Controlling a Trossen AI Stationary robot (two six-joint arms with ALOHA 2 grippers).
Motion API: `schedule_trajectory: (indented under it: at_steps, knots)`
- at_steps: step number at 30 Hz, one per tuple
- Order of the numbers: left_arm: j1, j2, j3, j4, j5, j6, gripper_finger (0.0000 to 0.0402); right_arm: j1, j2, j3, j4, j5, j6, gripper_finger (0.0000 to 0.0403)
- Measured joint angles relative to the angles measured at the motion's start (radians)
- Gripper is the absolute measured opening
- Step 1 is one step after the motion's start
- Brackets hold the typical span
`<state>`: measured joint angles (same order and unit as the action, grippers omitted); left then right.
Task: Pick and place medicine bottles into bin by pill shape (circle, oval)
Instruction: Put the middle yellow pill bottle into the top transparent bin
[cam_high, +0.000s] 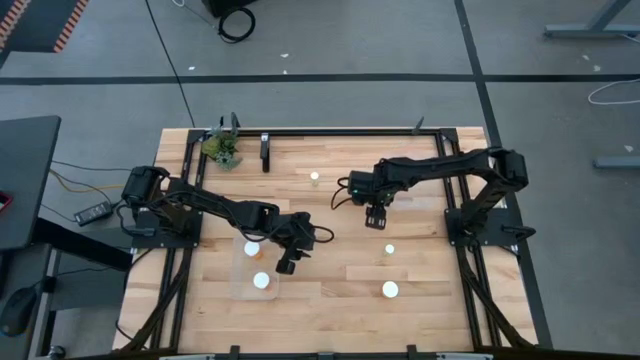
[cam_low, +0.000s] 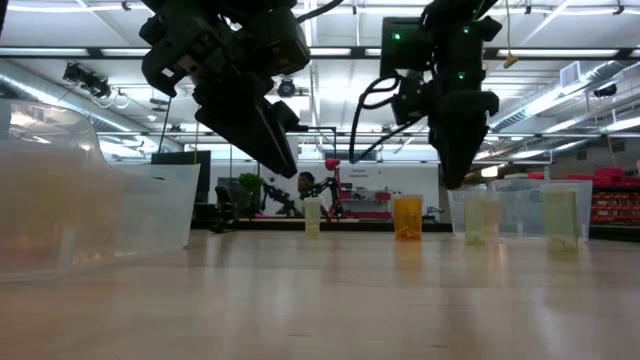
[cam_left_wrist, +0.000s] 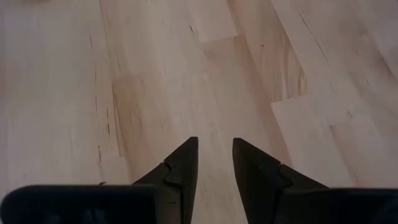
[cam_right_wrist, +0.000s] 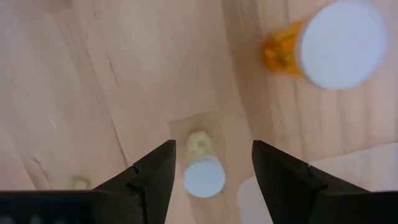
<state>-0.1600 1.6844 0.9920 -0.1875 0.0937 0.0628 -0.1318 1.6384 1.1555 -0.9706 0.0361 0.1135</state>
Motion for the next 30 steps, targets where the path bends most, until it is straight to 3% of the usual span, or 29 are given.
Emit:
schedule_trajectory:
  at_steps: [13, 26, 30]
  knots:
    - [0.000, 0.000, 0.000, -0.005, 0.000, 0.000, 0.0107, 0.009, 0.004, -0.137, 0.101, -0.017, 0.032, 0.0214]
    - [0.000, 0.000, 0.000, -0.005, -0.003, 0.000, 0.0107, 0.009, 0.004, -0.139, 0.105, -0.016, 0.040, 0.0130]
    - [0.000, 0.000, 0.000, -0.005, -0.003, 0.000, 0.0107, 0.009, 0.004, -0.138, 0.102, -0.018, 0.043, 0.0122]
